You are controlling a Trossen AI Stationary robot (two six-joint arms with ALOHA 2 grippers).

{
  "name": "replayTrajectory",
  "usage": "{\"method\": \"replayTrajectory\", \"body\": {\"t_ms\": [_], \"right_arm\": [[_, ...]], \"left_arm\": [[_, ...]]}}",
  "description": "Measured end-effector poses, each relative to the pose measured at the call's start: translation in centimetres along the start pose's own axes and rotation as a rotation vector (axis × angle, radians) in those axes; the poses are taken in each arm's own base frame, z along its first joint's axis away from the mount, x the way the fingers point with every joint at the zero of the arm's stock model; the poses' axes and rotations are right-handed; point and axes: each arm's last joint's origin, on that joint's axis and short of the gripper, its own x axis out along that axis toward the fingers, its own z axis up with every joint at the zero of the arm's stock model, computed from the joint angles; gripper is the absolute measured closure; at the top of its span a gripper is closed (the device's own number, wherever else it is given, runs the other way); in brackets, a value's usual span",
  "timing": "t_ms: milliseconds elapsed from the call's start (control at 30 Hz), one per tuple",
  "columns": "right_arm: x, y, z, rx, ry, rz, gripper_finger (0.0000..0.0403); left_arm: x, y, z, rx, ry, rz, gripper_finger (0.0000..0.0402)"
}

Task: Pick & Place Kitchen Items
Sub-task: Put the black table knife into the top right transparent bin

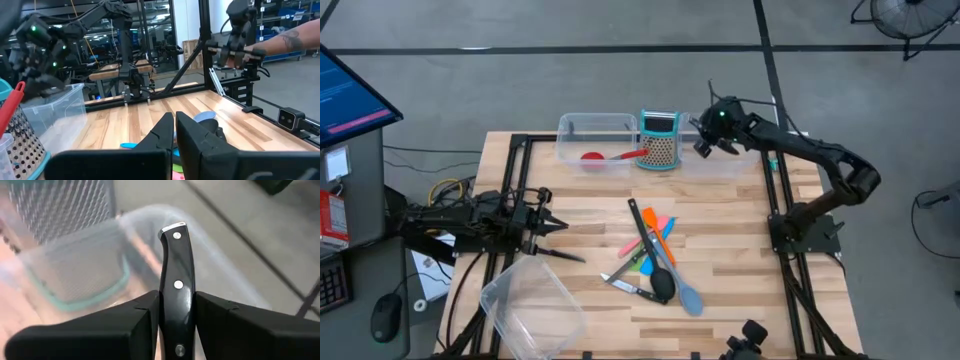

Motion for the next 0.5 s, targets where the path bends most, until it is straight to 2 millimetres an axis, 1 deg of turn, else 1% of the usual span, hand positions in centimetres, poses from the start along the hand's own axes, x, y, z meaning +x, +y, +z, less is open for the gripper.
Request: {"method": "replayTrajectory", "body": {"t_ms": [200, 300, 500], "right_arm": [[2.7, 0.5, -0.8, 0.019, 0.052, 0.052, 0.0320], [3.2, 0.3, -1.1, 0.025, 0.064, 0.048, 0.0320], [3.4, -0.6, -1.6, 0.052, 0.089, 0.032, 0.0320]], "left_arm": [[0.0, 0.0, 0.0, 0.000, -0.002, 0.000, 0.0399], [0.0, 0.0, 0.0, 0.001, -0.004, 0.000, 0.0399], [0.0, 0.0, 0.1, 0.001, -0.008, 0.000, 0.0399]]}}
